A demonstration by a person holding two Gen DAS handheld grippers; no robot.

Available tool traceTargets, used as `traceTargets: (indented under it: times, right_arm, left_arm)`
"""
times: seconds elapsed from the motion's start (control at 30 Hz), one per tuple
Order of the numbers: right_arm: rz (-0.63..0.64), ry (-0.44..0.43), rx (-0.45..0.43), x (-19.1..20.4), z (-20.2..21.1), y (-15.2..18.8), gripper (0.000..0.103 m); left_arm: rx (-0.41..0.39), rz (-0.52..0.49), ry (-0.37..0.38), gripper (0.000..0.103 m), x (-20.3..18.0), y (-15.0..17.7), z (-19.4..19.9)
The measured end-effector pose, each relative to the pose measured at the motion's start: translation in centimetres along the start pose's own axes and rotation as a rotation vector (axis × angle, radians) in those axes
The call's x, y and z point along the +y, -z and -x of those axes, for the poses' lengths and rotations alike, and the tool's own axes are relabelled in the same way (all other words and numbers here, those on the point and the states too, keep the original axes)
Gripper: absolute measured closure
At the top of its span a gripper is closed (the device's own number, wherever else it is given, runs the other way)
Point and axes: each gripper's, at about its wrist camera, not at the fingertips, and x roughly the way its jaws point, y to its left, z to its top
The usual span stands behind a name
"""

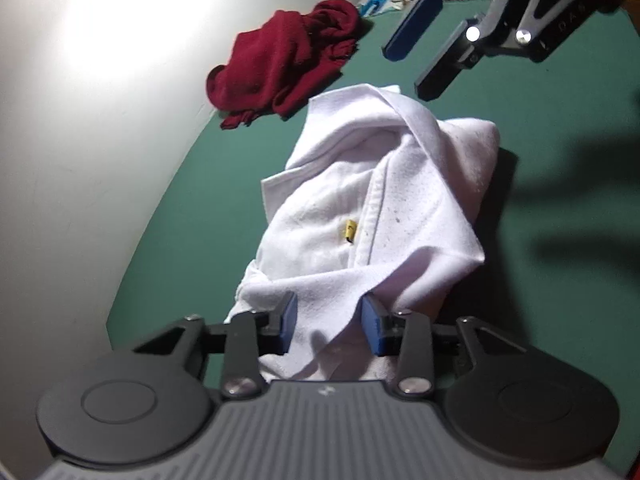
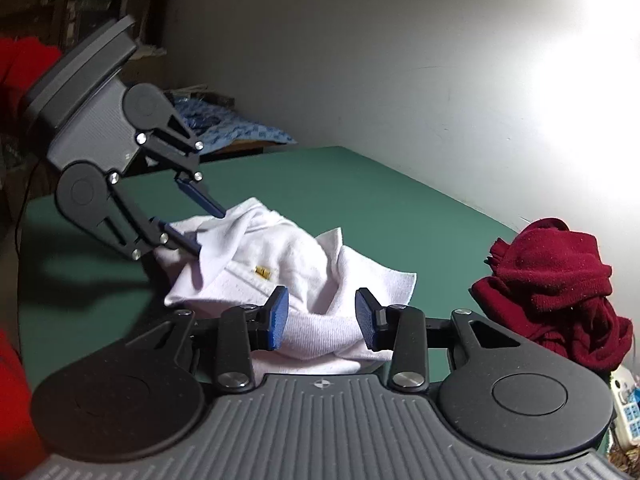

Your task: Fold clothes

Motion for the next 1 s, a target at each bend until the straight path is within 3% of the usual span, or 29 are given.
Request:
traceTargets:
  times: [0.07,0.2,0.33,0.37,0.47,0.5,0.53,0.67,0.73,0.8,0.97,1.0]
  right_arm:
    - [0.039,-0.002,0.031,0.7,0.0,0.0,0.062]
    - [0.046,0.056,0.045,1.6,0.0,-0.3,0.046]
    - [-0.06,0.107,0.003,1.8,0.7,-1.0,0.047]
    - [-0.095,0.119,-0.01,1.6,0.7,-1.2,0.048]
    - [-0.176,0.172,-0.012,1.1,0.1,-1.6,0.066]
    - [-0.19,0.195,-0.001,0.9,-0.3,-1.7,0.078]
    - [-0.197,0.207,0.012,0.8,-0.8,-1.8,0.08]
    - [-0.127,0.173,0.031,1.3,-1.7,-2.3,0.077]
    - [-0.076,0.152,0.041,1.8,-2.1,-2.6,0.061]
    - [-0.057,0.158,0.042,1.7,-2.8,-2.9,0.058]
    - [-0.178,0.18,0.079,-0.4,-4.9,-2.4,0.056]
    - [-0.209,0.183,0.09,-0.8,-5.3,-2.2,0.056]
  left_arm:
    - [-0.007,-0.066,0.007,0.085,-0.7,0.5,-0.4]
    - [-0.048,-0.099,-0.036,0.091,-1.0,1.2,-0.6]
    - [-0.104,0.103,-0.085,0.093,2.4,1.5,0.0]
    - [-0.111,0.165,-0.103,0.098,3.5,1.7,0.1]
    - [-0.108,0.357,-0.133,0.098,7.0,2.9,-0.3]
    - [-0.1,0.423,-0.135,0.098,8.0,3.4,-0.7]
    - [-0.091,0.489,-0.138,0.098,8.9,4.0,-1.1]
    - [-0.072,0.65,-0.127,0.097,10.8,5.7,-3.0]
    - [-0.079,0.704,-0.058,0.095,11.1,6.1,-3.5]
    - [-0.087,0.712,0.006,0.092,10.9,6.2,-3.4]
    - [-0.028,0.713,-0.017,0.083,10.5,7.3,-4.1]
    - [-0.016,0.713,-0.023,0.076,10.4,7.5,-4.3]
